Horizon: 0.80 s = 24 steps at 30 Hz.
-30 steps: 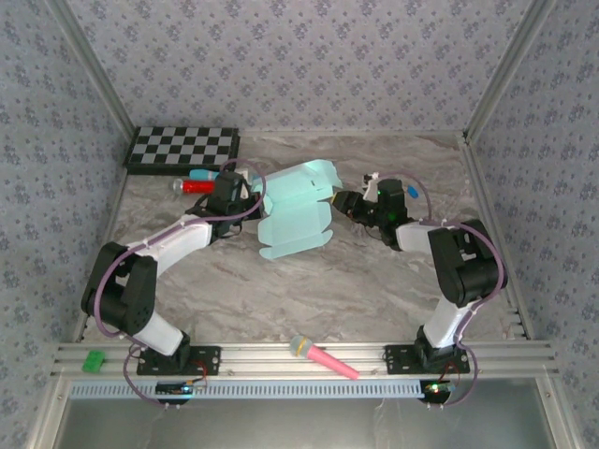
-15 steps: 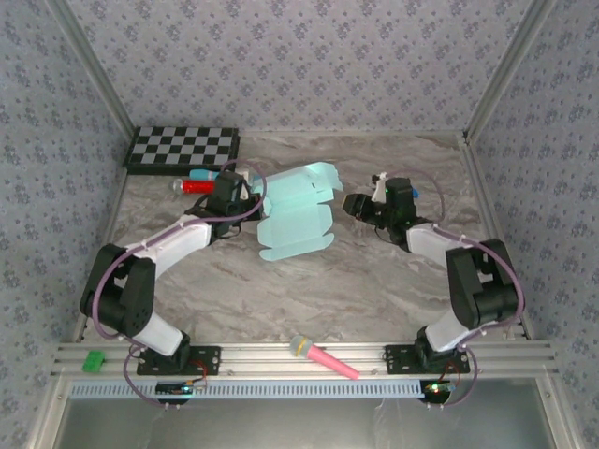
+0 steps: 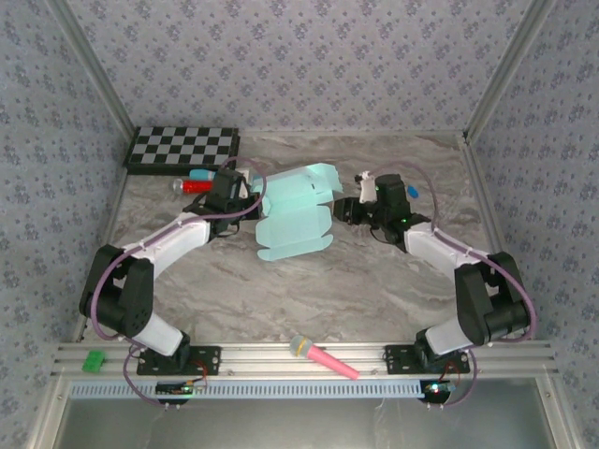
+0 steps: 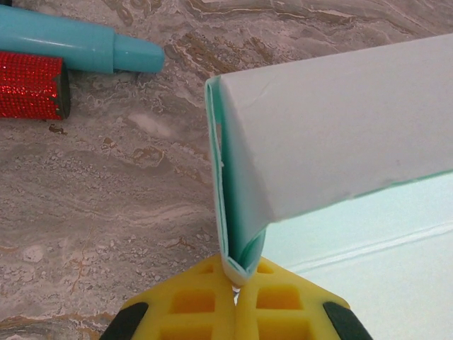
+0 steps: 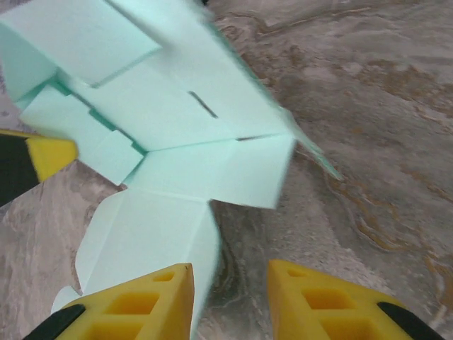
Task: Fold the paper box
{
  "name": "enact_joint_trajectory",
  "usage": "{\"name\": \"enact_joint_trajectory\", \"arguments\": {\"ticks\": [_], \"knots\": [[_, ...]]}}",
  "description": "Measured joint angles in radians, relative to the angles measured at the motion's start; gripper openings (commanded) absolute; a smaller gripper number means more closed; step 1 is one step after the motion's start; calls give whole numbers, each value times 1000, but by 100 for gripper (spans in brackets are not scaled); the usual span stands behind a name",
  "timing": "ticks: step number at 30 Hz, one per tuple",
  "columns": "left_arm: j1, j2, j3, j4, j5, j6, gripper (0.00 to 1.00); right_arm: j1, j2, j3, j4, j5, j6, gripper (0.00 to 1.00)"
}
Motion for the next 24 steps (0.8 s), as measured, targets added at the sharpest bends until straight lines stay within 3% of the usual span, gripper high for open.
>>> {"name": "enact_joint_trajectory", "arguments": {"ticks": [24], "knots": [[0, 0, 8, -16, 86, 79, 0, -3, 126, 167, -123, 85, -71, 43]]}}
